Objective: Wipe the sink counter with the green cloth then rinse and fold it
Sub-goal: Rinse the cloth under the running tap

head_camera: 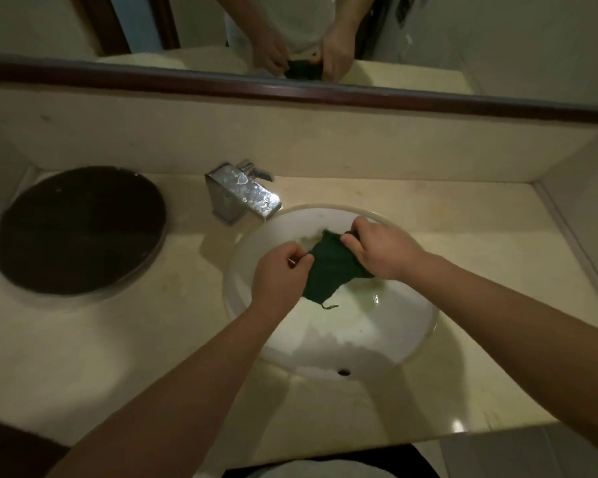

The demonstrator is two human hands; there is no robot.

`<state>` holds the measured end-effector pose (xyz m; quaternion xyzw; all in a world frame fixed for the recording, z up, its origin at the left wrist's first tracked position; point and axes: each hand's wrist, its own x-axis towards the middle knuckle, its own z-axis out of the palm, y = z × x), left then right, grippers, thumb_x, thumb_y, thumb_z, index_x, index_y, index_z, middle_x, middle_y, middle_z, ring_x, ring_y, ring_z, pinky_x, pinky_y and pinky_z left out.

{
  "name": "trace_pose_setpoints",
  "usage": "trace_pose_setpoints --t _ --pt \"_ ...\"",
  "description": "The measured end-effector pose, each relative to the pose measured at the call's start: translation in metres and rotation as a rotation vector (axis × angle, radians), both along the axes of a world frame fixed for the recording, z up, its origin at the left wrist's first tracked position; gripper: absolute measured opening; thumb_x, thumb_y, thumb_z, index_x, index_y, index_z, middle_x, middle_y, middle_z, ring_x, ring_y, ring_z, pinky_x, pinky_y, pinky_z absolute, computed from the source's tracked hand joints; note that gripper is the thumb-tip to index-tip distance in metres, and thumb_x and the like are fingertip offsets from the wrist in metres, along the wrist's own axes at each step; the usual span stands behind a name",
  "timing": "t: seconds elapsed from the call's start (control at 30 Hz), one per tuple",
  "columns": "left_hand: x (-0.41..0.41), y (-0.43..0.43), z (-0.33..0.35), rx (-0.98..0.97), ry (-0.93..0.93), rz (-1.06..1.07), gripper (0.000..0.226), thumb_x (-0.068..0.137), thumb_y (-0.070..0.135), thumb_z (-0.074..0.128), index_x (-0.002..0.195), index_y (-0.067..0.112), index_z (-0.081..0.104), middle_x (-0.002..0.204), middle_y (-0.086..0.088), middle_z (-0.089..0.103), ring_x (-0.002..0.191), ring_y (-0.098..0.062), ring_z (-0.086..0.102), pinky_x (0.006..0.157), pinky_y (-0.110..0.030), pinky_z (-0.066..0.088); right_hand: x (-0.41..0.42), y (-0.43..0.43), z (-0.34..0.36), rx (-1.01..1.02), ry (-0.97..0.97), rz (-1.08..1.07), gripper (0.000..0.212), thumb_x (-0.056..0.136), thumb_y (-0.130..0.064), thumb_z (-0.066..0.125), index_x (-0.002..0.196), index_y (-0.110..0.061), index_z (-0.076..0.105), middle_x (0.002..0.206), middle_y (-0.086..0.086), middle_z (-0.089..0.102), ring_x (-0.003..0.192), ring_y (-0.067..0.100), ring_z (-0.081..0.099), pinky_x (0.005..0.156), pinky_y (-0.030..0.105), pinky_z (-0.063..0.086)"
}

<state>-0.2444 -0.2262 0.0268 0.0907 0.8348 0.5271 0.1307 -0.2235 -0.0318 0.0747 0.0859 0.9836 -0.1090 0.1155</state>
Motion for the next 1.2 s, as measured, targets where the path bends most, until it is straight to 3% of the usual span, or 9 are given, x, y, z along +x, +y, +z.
trace_pose_setpoints --t 0.13,0.23,0.43,0.67,0.8,0.93,1.03,1.1,1.2 --pt "-0.004 0.002 0.003 -0.060 0.069 0.018 0.013 0.086 0.026 0.064 0.077 0.017 0.068 0.071 0.002 0.064 0.069 -0.015 0.062 0.067 -0.037 0.057 -0.006 0.012 0.013 -0.079 0.077 -0.168 0.020 0.098 -0.029 0.047 0.106 -0.011 0.053 0.104 0.014 0.059 0.087 0.029 0.057 0.074 0.037 0.046" --pt "-0.006 0.006 0.007 -0.030 0.041 0.026 0.006 0.084 0.019 0.065 0.088 0.020 0.069 0.082 0.002 0.067 0.076 -0.014 0.064 0.072 -0.038 0.058 -0.006 0.017 0.033 -0.160 0.326 -0.276 0.011 0.091 -0.031 0.058 0.091 -0.020 0.060 0.100 0.008 0.057 0.092 0.027 0.055 0.077 0.031 0.040" --pt "-0.010 0.022 0.030 0.071 0.074 0.009 0.021 0.082 0.022 0.069 0.102 0.023 0.061 0.094 0.007 0.059 0.087 -0.012 0.059 0.066 -0.018 0.043 -0.004 0.004 0.078 -0.444 0.383 -0.109 0.012 0.090 -0.027 0.060 0.086 -0.016 0.061 0.080 0.000 0.063 0.079 0.020 0.060 0.076 0.041 0.052" --pt "-0.014 0.059 0.050 0.151 0.045 -0.104 0.089 0.071 0.029 0.083 0.144 0.025 0.032 0.138 0.008 0.039 0.122 -0.004 0.040 0.095 -0.025 0.040 -0.001 -0.002 0.116 -0.735 0.498 -0.113 0.005 0.095 -0.019 0.056 0.090 -0.017 0.056 0.087 0.017 0.065 0.075 0.020 0.067 0.070 0.036 0.059" --pt "-0.015 0.078 0.045 0.244 0.029 -0.192 0.055 0.071 0.011 0.083 0.118 0.018 0.054 0.100 0.017 0.061 0.091 0.009 0.059 0.073 -0.005 0.044 0.001 -0.003 0.136 -1.096 0.594 -0.101 0.011 0.099 -0.007 0.048 0.090 -0.013 0.052 0.082 0.011 0.062 0.077 0.024 0.066 0.073 0.039 0.057" --pt "-0.016 0.076 0.023 0.133 -0.241 -0.163 0.019 0.079 0.016 0.075 0.089 0.010 0.060 0.077 -0.003 0.064 0.069 -0.016 0.060 0.054 -0.015 0.047 0.002 0.009 0.127 -1.482 0.640 -0.229 0.010 0.097 -0.013 0.046 0.090 -0.013 0.053 0.084 0.007 0.062 0.080 0.023 0.060 0.079 0.036 0.053" --pt "-0.025 0.060 0.013 0.431 -0.592 0.026 0.045 0.064 0.014 0.080 0.107 0.008 0.066 0.106 -0.024 0.068 0.084 -0.036 0.063 0.068 -0.042 0.053 0.003 0.028 0.096 -1.707 0.723 -0.530 0.012 0.098 -0.012 0.047 0.087 -0.012 0.054 0.077 0.007 0.058 0.072 0.020 0.056 0.085 0.042 0.049" --pt "-0.031 0.047 0.009 0.719 -0.778 0.164 0.064 0.056 0.013 0.073 0.118 0.004 0.061 0.121 -0.025 0.061 0.096 -0.036 0.061 0.076 -0.045 0.050 0.007 0.033 0.059 -1.694 0.663 -0.830 0.018 0.096 -0.009 0.049 0.080 -0.014 0.056 0.066 0.004 0.057 0.057 0.012 0.053 0.064 0.027 0.051" --pt "-0.036 0.034 0.006 1.162 -0.953 0.279 0.056 0.068 0.009 0.055 0.124 0.003 0.054 0.121 -0.019 0.062 0.109 -0.037 0.061 0.084 -0.053 0.052 0.022 0.016 0.000 -1.407 0.158 -1.009 0.015 0.093 -0.012 0.054 0.079 -0.015 0.057 0.066 0.006 0.052 0.044 0.009 0.050 0.039 0.016 0.040"
